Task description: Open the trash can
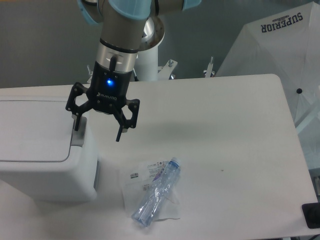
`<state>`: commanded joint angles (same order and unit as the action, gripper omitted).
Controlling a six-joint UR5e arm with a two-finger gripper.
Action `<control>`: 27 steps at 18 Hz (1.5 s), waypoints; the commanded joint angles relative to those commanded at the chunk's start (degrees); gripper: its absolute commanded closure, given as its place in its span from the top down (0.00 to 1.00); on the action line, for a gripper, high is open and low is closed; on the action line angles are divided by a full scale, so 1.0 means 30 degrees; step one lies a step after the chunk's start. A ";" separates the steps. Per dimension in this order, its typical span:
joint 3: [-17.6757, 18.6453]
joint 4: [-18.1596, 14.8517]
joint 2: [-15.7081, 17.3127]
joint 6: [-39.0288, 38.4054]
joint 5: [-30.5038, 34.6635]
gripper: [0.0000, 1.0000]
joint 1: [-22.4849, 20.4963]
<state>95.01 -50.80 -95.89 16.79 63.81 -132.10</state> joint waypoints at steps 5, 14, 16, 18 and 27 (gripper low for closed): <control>0.0029 0.0059 -0.0205 0.0000 0.0000 1.00 0.0000; 0.0000 0.0088 -0.0293 0.0059 0.0000 1.00 0.0000; 0.0029 0.0088 -0.0294 0.0059 0.0000 1.00 0.0000; 0.0029 0.0088 -0.0323 0.0059 0.0000 1.00 0.0000; 0.0000 0.0117 -0.0411 0.0059 0.0029 1.00 0.0000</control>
<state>95.01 -50.45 -97.12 16.96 63.90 -132.10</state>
